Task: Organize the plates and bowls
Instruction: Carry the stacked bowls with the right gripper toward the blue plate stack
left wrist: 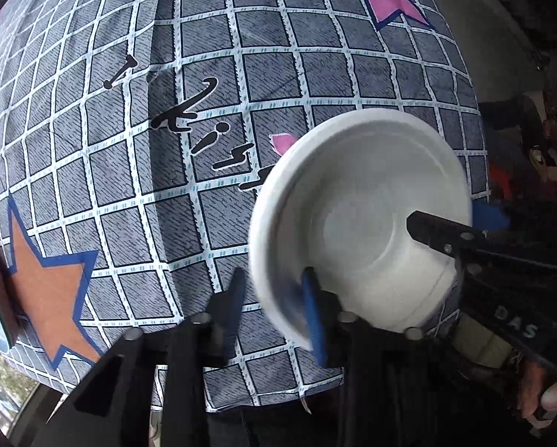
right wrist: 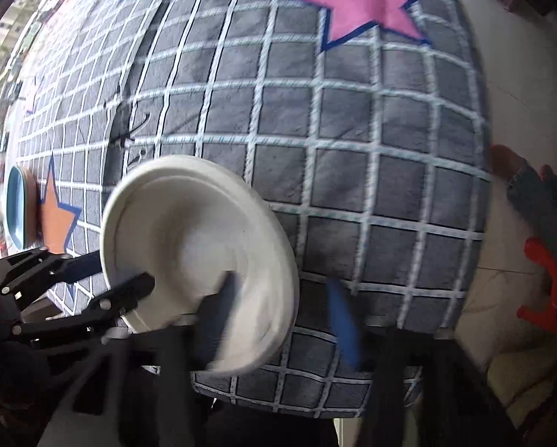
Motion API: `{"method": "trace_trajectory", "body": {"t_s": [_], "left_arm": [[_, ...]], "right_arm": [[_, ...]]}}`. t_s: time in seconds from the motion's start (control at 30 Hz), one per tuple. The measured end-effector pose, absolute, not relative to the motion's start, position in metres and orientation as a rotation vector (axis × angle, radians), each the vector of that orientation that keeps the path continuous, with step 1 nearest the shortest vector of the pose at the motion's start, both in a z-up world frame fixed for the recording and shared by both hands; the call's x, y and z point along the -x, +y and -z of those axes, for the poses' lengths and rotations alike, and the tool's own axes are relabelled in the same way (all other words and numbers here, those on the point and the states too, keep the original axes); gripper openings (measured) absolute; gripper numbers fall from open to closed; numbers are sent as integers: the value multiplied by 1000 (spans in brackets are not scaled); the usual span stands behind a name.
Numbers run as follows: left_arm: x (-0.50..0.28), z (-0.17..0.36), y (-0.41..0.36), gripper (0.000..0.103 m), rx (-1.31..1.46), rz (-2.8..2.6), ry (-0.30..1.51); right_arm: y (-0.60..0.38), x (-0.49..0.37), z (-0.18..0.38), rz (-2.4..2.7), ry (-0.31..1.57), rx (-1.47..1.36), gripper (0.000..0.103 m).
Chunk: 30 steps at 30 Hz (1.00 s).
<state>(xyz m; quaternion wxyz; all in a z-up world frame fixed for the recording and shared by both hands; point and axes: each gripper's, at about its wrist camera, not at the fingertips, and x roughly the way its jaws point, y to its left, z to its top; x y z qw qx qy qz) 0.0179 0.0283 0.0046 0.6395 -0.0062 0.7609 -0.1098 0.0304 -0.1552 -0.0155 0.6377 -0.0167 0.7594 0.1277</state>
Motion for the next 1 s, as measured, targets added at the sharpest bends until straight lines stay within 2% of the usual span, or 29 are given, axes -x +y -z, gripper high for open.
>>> {"method": "trace_trajectory", "body": {"t_s": [0.07, 0.7, 1.0], "left_arm": [[-15, -6, 24, 23, 11, 262, 1722], [-17, -69, 35, 22, -13, 175, 1629], [3, -80, 86, 23, 75, 109, 1629]], "right_arm": [[-154, -29, 17, -306, 1733, 39, 23], [-138, -48, -36, -386, 1662, 2, 23], [-88, -44, -39, -457, 1675, 46, 23]]}}
